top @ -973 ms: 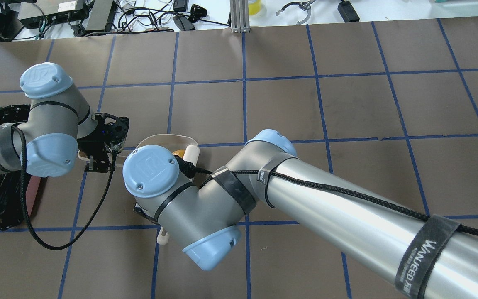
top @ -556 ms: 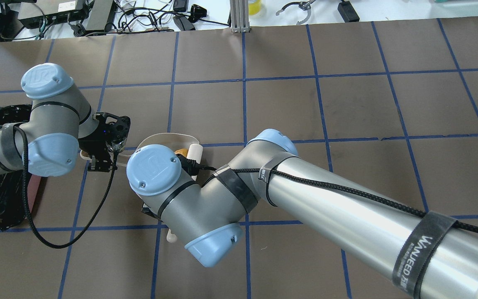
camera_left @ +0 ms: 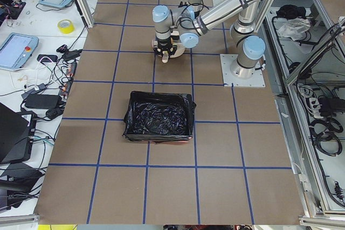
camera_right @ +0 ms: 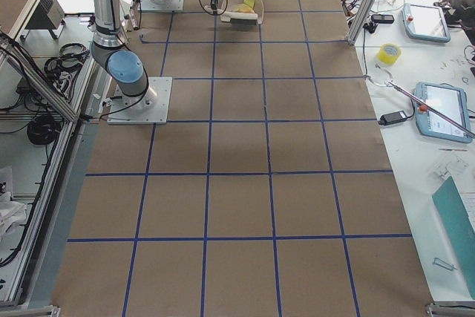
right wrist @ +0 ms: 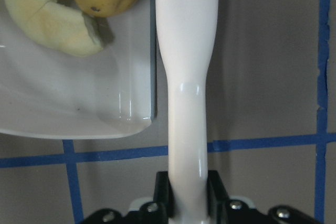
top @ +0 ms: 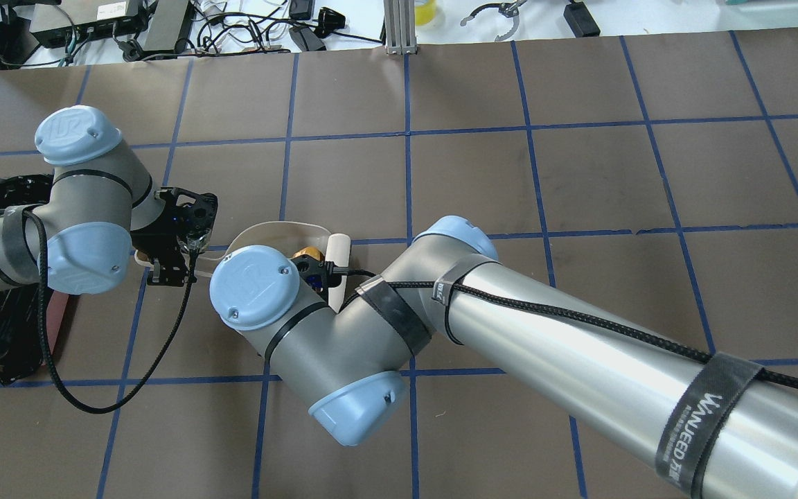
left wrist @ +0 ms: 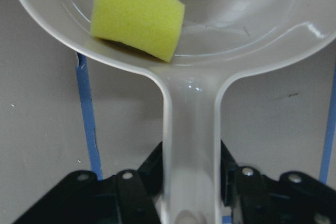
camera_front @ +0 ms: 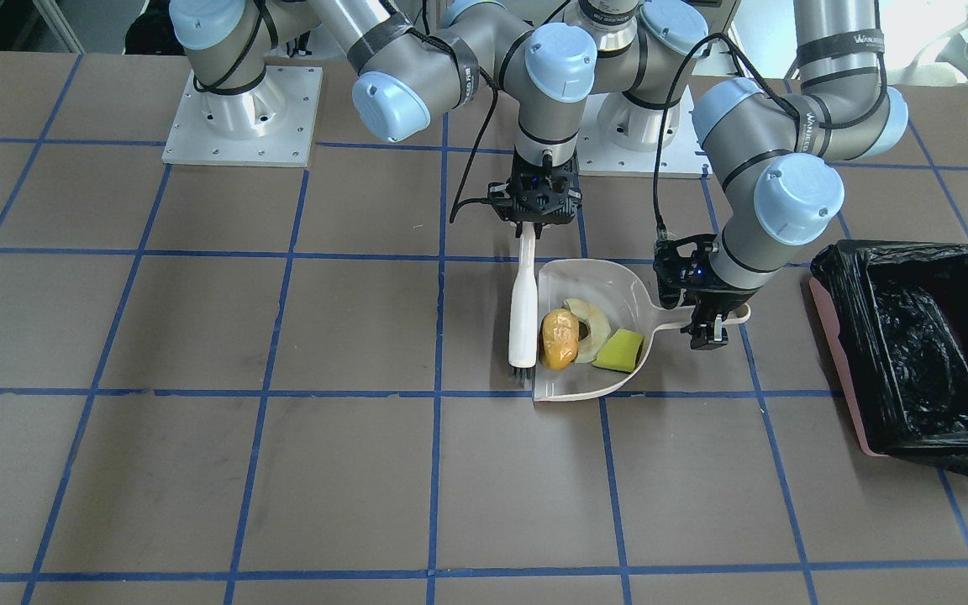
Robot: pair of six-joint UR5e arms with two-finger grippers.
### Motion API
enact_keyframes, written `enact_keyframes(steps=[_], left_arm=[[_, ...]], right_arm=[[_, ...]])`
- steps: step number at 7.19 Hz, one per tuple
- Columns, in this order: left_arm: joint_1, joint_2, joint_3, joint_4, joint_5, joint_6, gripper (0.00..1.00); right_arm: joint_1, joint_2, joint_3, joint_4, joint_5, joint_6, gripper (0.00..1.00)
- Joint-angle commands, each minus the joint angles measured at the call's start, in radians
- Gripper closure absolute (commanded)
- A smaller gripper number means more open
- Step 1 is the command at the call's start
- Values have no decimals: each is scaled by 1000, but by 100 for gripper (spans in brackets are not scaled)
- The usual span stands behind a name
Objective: Sweep and dump trash into bin
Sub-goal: 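Sweep the yellow potato into the dustpan with the right gripper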
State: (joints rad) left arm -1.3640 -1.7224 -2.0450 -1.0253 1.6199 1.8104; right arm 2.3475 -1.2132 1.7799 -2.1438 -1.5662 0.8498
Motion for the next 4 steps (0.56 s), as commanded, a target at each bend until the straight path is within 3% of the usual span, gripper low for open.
enact_keyframes(steps=[1,4], left_arm=[[0,0,0,1,-2,0,100],[0,0,-1,2,-15,0,100]], right_arm=[[-2,-6,-2,4,-3,-17,100],[-28,-8,-1,13,-34,-35,100]])
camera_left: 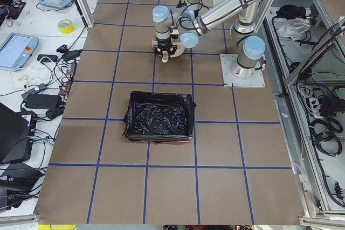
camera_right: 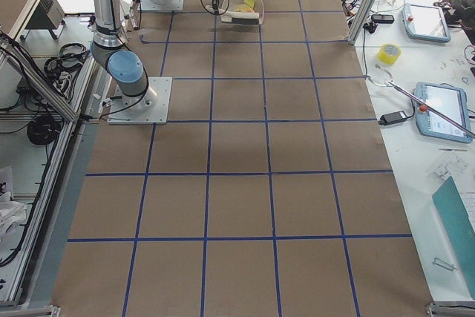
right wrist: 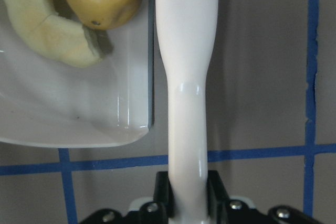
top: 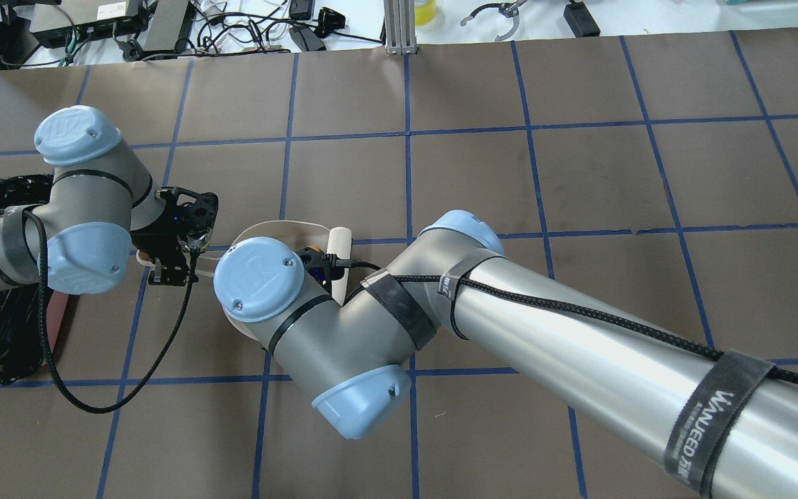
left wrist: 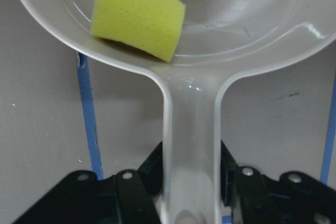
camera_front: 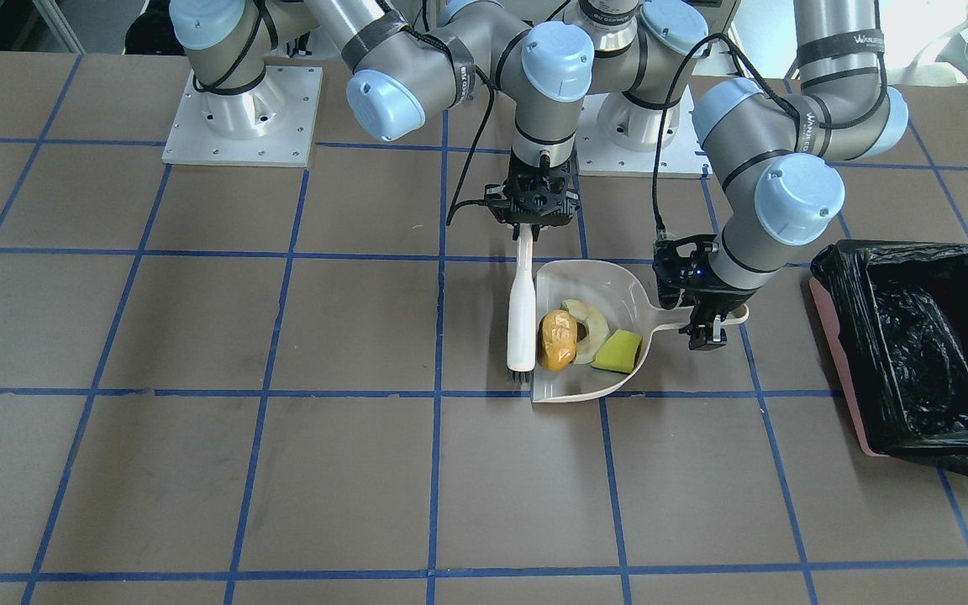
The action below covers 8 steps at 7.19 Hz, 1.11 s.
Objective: Sweep and dump trash into bin
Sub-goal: 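Sweep the yellow potato into the dustpan with the right gripper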
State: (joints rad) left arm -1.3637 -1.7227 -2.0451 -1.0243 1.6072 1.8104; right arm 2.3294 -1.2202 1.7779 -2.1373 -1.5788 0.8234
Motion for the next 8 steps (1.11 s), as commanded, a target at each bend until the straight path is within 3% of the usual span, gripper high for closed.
enact_keyframes(steps=[1,5,8], left_arm=[[5,0,3,4,-6,1,100],[17,9,8,0,-140,-2,100],[52,9,10,-2,-217,-5,100]], right_arm=[[-16,-2,3,16,-32,-38,100],[-71,-24,3,66,-76,-154,100],[-192,-93,6,154,-124,-334,100]])
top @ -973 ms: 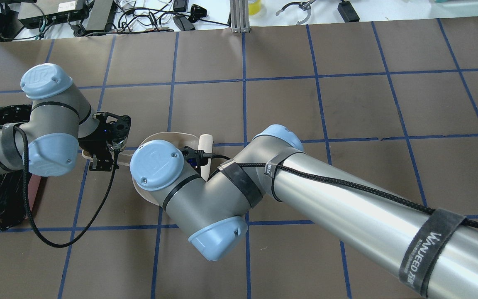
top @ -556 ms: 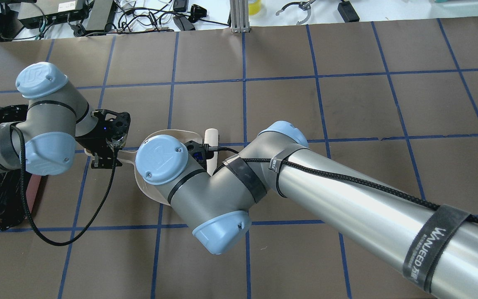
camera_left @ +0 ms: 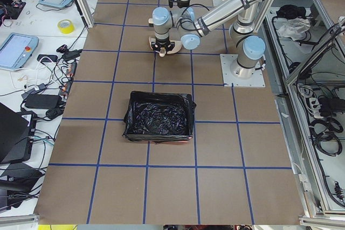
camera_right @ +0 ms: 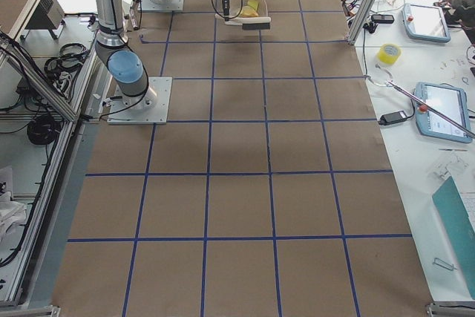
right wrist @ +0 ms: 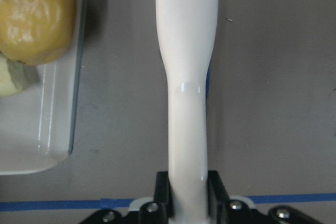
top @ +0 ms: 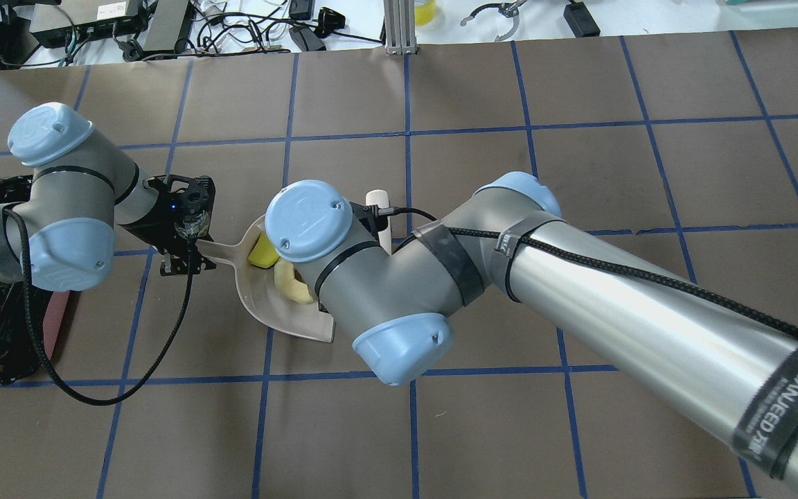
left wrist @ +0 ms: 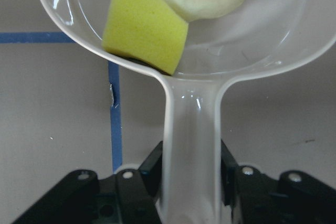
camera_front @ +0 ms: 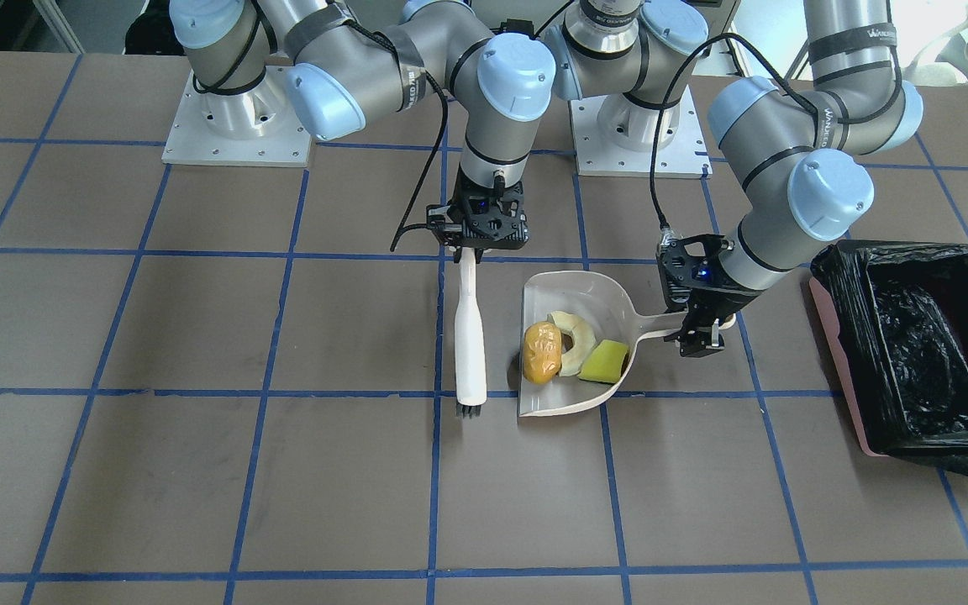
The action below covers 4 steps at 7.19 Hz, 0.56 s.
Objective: Sweep and dump trash into bin
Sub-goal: 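Sweep the yellow potato into the dustpan with the right gripper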
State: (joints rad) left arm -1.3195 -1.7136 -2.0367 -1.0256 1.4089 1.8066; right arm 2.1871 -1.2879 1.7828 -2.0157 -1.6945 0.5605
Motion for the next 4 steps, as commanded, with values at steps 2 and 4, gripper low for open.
enact_keyframes(steps=[2,4], left_arm=[[32,0,1,-1,-120,-21,100],[45,0,1,-1,-163,-23,100]], right_arm=[[-119,-48,10,40,-11,-155,100],[-148,-62,29,40,-14,-203,100]])
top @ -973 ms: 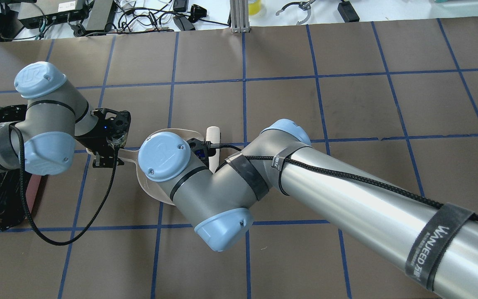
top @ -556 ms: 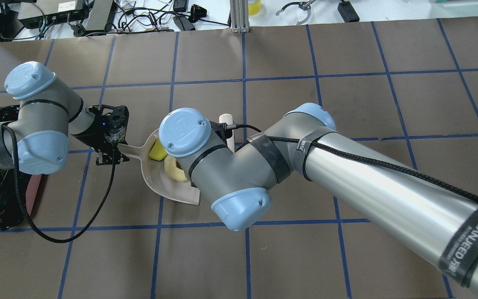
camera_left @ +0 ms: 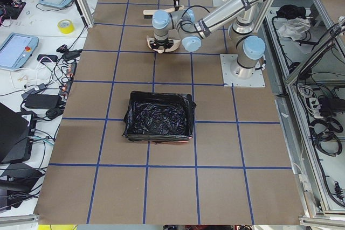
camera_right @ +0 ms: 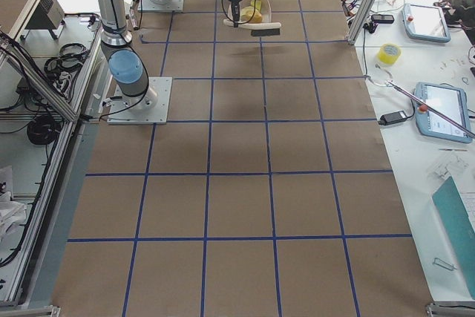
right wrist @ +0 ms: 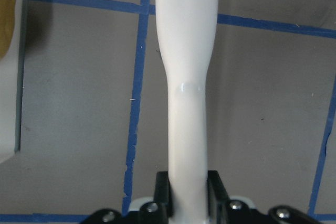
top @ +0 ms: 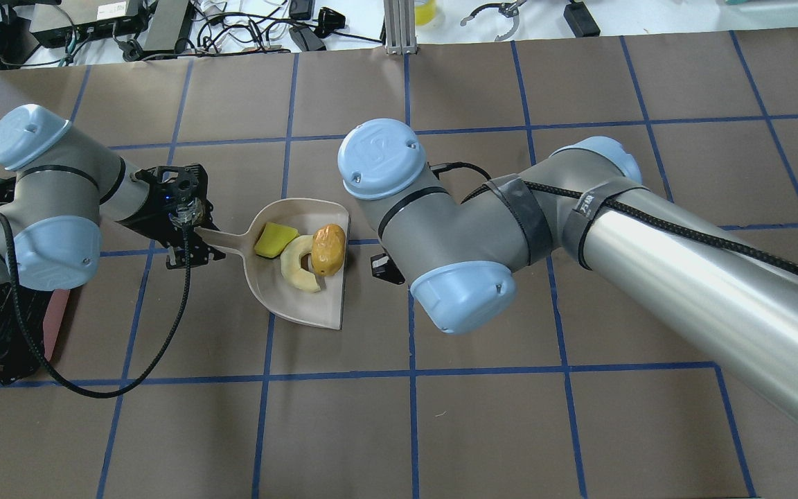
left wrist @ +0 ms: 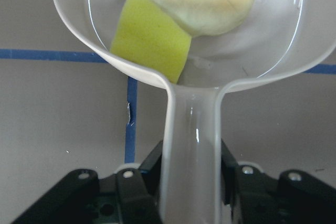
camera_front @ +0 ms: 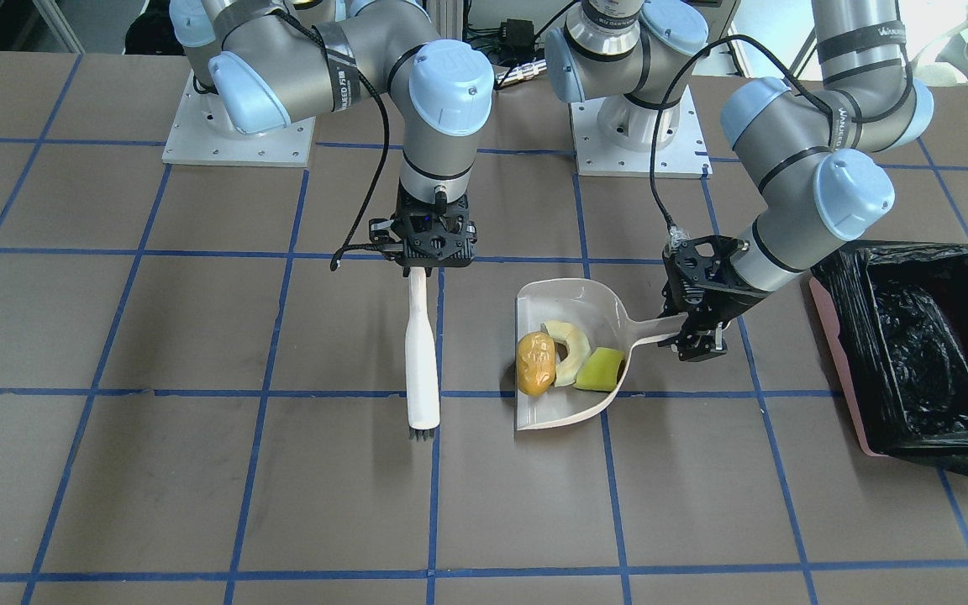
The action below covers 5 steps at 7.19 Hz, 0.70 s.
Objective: Sweep and dump trash into bin
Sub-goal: 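Lift the dustpan with the left gripper while the right gripper withdraws the brush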
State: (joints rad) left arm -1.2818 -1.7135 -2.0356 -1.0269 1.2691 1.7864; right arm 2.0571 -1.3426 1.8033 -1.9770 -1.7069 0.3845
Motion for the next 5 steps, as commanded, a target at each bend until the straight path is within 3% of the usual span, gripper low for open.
enact_keyframes(steps=[1,3,5], left_arm=[[9,0,6,1,-74,-13,100],[9,-2,11,-1,-88,-27,100],[19,0,14,-1,-186,-28,100]], right_arm=[[-20,-7,8,1,-2,-29,100],[-25,-7,8,1,-2,-35,100],[-60,-15,7,15,-39,-94,100]])
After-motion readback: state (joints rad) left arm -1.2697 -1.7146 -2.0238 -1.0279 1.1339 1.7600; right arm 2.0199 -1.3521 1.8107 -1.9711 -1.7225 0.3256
